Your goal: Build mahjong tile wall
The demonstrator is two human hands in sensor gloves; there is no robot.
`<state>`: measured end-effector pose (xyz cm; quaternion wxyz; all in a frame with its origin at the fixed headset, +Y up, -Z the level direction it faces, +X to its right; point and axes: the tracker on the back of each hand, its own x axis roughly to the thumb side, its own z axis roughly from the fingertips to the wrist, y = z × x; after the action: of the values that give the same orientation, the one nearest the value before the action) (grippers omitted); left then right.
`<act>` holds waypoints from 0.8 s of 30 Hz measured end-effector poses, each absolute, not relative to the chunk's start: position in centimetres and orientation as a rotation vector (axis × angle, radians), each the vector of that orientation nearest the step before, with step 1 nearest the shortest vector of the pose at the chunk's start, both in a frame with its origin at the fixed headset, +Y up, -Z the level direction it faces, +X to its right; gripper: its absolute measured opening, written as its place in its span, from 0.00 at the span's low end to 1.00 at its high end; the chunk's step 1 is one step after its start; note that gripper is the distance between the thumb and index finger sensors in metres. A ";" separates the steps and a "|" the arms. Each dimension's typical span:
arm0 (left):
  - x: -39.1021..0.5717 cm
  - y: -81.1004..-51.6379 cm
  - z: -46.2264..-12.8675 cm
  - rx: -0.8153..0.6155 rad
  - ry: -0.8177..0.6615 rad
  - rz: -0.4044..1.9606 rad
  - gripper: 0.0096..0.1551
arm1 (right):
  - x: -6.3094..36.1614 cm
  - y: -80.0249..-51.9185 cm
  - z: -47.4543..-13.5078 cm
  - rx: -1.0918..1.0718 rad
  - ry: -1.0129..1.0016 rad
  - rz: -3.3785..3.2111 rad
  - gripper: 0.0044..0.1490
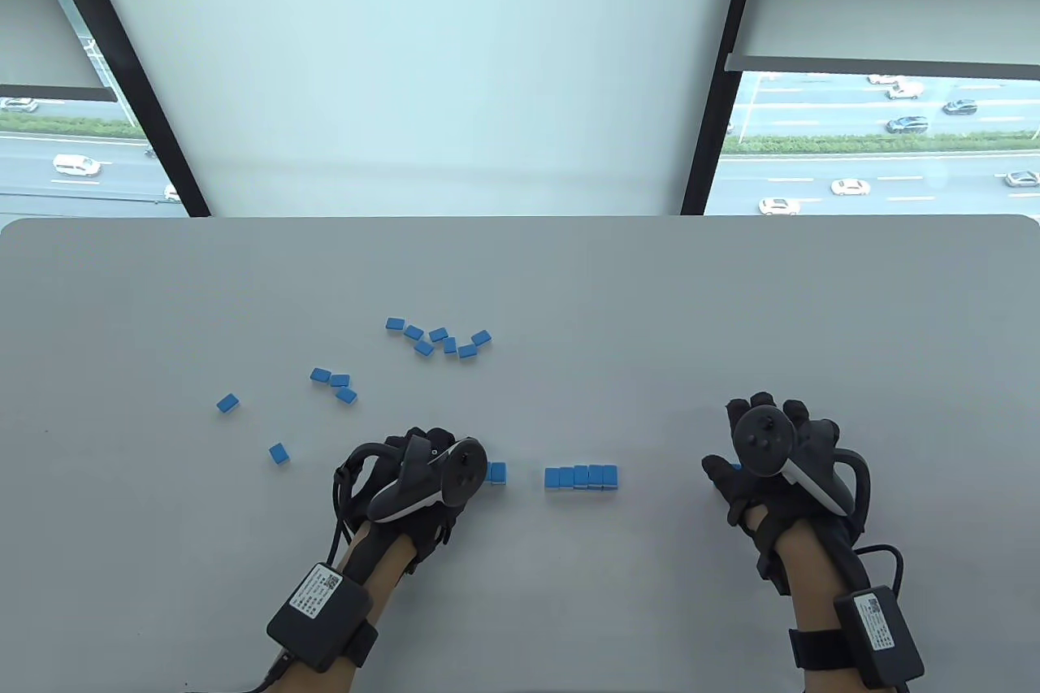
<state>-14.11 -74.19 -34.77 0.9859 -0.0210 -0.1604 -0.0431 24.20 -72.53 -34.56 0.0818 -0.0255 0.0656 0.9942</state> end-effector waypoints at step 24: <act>-14.4 -72.4 -34.4 -0.004 -0.336 -0.045 0.38 | 24.2 -72.5 -34.6 -0.076 0.182 2.979 0.53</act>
<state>-14.36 -72.44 -34.36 0.9857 -0.0020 -0.1670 -0.0222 24.25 -72.48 -34.56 0.0779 -0.0252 0.0608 0.9948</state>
